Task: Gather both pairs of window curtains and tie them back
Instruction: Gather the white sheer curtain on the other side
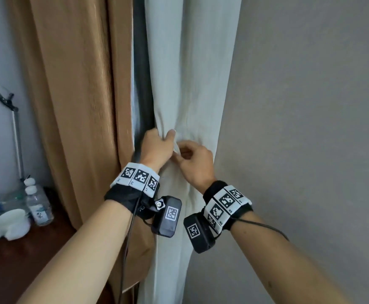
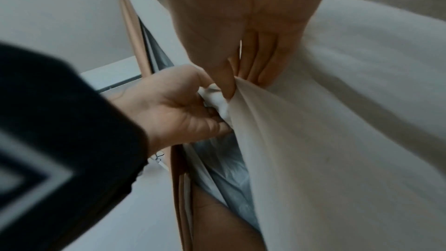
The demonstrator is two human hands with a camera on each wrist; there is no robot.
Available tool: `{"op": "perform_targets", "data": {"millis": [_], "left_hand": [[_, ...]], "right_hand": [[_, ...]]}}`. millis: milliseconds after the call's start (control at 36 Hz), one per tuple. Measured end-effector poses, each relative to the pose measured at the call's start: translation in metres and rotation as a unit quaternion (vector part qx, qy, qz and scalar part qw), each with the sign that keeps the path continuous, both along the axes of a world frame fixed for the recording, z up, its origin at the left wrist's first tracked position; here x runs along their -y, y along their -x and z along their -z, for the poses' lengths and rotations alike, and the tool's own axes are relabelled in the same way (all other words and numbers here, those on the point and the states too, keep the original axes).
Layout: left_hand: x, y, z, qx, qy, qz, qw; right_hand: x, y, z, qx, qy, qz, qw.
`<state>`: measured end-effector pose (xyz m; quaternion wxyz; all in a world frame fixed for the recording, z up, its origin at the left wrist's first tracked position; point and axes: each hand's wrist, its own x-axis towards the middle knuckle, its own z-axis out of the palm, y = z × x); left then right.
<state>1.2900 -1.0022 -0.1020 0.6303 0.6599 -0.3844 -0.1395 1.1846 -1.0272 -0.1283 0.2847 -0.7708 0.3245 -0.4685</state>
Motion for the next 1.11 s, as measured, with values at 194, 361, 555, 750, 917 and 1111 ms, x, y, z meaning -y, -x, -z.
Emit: {"op": "perform_targets", "data": {"millis": [194,361,555,750,917,1111], "left_hand": [[-0.009,-0.009,0.013,-0.144,0.040,-0.024,0.988],[-0.017,-0.013,0.027,-0.087,0.065,-0.107,0.988],[-0.040,-0.007,0.031,-0.080,0.114,-0.012,0.990],[-0.055,-0.006,0.040,-0.106,0.038,0.069,0.991],[-0.070,-0.014,0.047,-0.129,0.051,0.063,0.988],[-0.094,-0.027,0.048,-0.101,0.087,-0.031,0.991]], "right_hand": [[0.005,0.012,0.005,-0.034,0.267,0.136,0.953],[0.006,0.002,0.010,0.025,0.045,0.047,0.998],[0.002,-0.008,0.018,0.079,-0.223,-0.084,0.968],[-0.013,-0.021,0.029,0.028,-0.169,-0.143,0.975],[-0.019,-0.012,0.031,0.003,-0.170,-0.182,0.969],[0.012,0.001,0.031,0.063,-0.159,-0.026,0.985]]}}
